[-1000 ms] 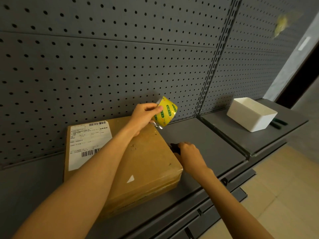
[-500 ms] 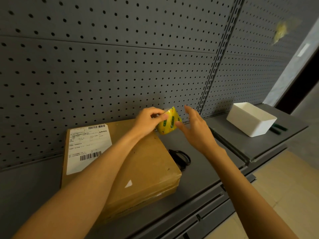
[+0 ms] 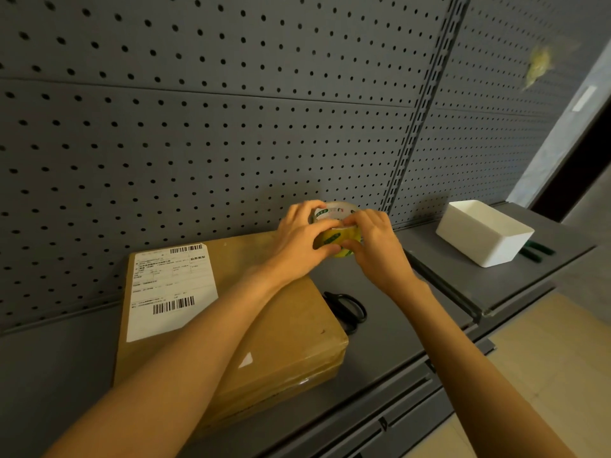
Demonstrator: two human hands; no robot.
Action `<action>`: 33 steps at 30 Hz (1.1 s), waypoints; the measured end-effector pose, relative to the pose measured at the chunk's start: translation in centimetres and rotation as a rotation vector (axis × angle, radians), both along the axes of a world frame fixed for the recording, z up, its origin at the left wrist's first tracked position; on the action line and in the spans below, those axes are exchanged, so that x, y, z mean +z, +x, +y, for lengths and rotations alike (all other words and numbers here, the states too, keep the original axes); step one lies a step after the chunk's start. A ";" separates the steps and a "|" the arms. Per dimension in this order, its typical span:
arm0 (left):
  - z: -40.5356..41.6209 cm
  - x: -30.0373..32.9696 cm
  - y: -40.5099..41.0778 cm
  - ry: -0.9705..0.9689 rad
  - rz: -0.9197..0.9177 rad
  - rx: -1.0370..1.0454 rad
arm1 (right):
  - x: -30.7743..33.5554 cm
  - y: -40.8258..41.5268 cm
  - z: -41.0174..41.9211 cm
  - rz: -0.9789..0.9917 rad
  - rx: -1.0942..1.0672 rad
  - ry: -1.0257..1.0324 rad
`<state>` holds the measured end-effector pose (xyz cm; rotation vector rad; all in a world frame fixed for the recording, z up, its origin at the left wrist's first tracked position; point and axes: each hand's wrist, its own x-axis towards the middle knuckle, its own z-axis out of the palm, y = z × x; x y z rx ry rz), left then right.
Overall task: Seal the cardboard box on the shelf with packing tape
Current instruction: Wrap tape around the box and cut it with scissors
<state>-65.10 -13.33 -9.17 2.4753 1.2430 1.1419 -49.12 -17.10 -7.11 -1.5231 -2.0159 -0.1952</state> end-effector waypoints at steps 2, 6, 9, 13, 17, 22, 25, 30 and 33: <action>0.2 -0.1 -0.2 0.026 0.000 0.024 | -0.5 0.1 0.4 0.009 -0.046 0.023; 1.0 -0.1 -1.6 -0.023 -0.046 0.142 | -2.5 1.1 1.0 0.054 -0.176 -0.053; 1.6 -0.7 -2.1 -0.109 0.065 0.211 | -4.6 1.6 1.2 0.027 -0.218 -0.177; 1.8 -0.9 -2.0 -0.119 0.101 0.204 | -6.3 1.3 0.8 -0.030 -0.261 -0.268; 1.7 0.0 -2.3 -0.103 0.111 0.218 | -5.0 0.4 0.9 -0.025 -0.251 -0.261; 0.4 3.5 -5.0 -0.229 -0.050 0.223 | -1.0 -3.9 0.6 0.002 -0.031 -0.190; -1.2 4.0 -8.0 -0.368 0.076 0.235 | 0.0 -6.8 -0.5 -0.034 0.154 -0.187; -4.3 1.5 -12.8 -0.436 0.335 0.343 | -1.2 -11.1 -1.1 -0.167 0.448 -0.344; -5.4 -0.2 -14.3 -0.482 0.434 0.306 | -2.2 -12.0 -0.6 -0.268 0.459 -0.498</action>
